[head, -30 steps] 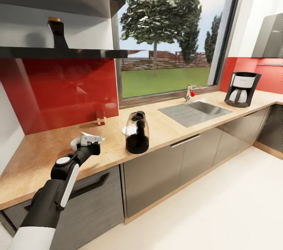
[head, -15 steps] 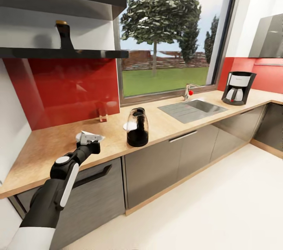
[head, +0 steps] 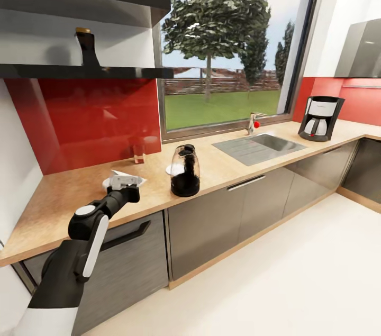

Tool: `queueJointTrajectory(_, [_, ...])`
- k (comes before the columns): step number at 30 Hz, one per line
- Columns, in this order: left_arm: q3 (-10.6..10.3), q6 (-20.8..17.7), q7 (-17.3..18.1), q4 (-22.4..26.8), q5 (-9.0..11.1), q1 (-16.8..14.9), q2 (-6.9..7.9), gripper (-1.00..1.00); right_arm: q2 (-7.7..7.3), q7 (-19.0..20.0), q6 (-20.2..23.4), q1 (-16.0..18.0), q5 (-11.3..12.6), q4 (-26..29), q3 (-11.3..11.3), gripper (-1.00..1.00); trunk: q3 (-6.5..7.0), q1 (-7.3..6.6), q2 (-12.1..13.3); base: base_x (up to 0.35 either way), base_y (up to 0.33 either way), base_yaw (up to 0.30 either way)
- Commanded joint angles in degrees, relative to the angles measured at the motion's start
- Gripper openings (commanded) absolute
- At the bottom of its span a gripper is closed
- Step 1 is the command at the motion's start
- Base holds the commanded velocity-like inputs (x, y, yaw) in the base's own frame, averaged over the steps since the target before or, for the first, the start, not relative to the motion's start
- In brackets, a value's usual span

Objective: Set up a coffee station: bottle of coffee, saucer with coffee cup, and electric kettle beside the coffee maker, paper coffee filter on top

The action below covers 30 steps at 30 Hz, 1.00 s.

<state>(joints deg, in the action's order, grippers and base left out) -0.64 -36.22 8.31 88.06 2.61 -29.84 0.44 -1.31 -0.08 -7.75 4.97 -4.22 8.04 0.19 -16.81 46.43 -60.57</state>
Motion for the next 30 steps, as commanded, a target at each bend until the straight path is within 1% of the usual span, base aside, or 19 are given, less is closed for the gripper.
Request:
queueJointTrajectory(1, [-0.1,-0.6,0.0,0.2,0.1,0.0,-0.3,-1.0,-0.01,0.0,-0.2,0.0,-0.4,0.0,0.0,1.0,-0.07,0.0,0.0,0.0,0.0,0.0])
queueJointTrajectory(3, [-0.2,-0.8,0.0,0.4,0.1,0.0,-0.53,-1.0,-0.01,0.0,-0.2,0.0,-0.4,0.0,0.0,1.0,-0.07,0.0,0.0,0.0,0.0,0.0])
queueJointTrajectory(6, [-1.1,-1.2,0.1,0.8,0.2,0.0,-0.92,-1.0,-0.01,0.0,-0.2,0.0,-0.4,0.0,0.0,1.0,-0.07,0.0,0.0,0.0,0.0,0.0])
queueJointTrajectory(8, [-2.0,-1.2,0.1,1.0,0.7,0.0,-1.03,-1.0,-0.01,-0.1,-0.2,0.0,-0.4,0.0,0.0,1.0,-0.07,0.0,0.0,0.0,0.0,0.0])
queueJointTrajectory(9, [-4.4,-1.3,0.1,1.1,2.4,0.0,-1.09,-1.0,-0.01,-0.1,-0.2,0.0,-0.4,0.0,0.0,1.0,-0.07,0.0,0.0,0.0,0.0,0.0])
queueJointTrajectory(11, [-6.4,-1.3,0.1,1.2,3.9,0.0,-1.11,-1.0,-0.01,-0.1,-0.2,0.0,-0.4,0.0,0.0,1.0,-0.07,0.0,0.0,0.0,0.0,0.0])
queueJointTrajectory(12, [-8.2,-1.3,0.1,1.2,5.2,0.0,-1.12,-1.0,-0.01,-0.1,-0.2,0.0,-0.4,0.0,0.0,1.0,-0.07,0.0,0.0,0.0,0.0,0.0])
queueJointTrajectory(14, [-10.2,-1.3,0.1,1.3,6.4,0.0,-1.15,-1.0,-0.01,-0.1,-0.2,0.0,-0.4,0.0,0.0,1.0,-0.07,0.0,0.0,0.0,0.0,0.0])
queueJointTrajectory(19, [-11.7,-1.3,0.0,1.3,7.2,0.0,-1.71,-1.0,-0.01,-0.1,-0.2,0.0,-0.4,0.0,0.0,1.0,-0.07,0.0,0.0,0.0,0.0,0.0])
queueJointTrajectory(20, [-12.1,-1.4,0.0,1.3,7.4,0.0,-2.31,-1.0,-0.01,-0.1,-0.2,0.0,-0.4,0.0,0.0,1.0,-0.07,0.0,0.0,0.0,0.0,0.0])
queueJointTrajectory(23, [-13.7,-1.4,0.0,1.3,7.5,0.0,-3.37,-1.0,-0.01,-0.1,-0.2,0.0,-0.4,0.0,0.0,1.0,-0.07,0.0,0.0,0.0,0.0,0.0])
queueJointTrajectory(24, [-15.6,-2.1,0.0,1.3,7.5,0.0,-4.11,-1.0,-0.01,-0.1,-0.2,0.0,-0.4,0.0,0.0,1.0,-0.07,0.0,0.0,0.0,0.0,0.0])
queueJointTrajectory(27, [-18.4,-5.8,-0.1,1.4,7.6,0.0,-5.45,-1.0,-0.01,-0.1,-0.2,0.0,-0.4,0.0,0.0,1.0,-0.07,0.0,0.0,0.0,0.0,0.0])
queueJointTrajectory(28, [-19.6,-8.3,-0.1,1.4,7.6,0.0,-6.65,-1.0,-0.01,-0.1,-0.2,0.0,-0.4,0.0,0.0,1.0,-0.07,0.0,0.0,0.0,0.0,0.0])
queueJointTrajectory(30, [-20.4,-10.0,-0.2,1.6,7.5,0.0,-7.84,-1.0,-0.01,-0.1,-0.2,0.0,-0.4,0.0,0.0,1.0,-0.07,0.0,0.0,0.0,0.0,0.0])
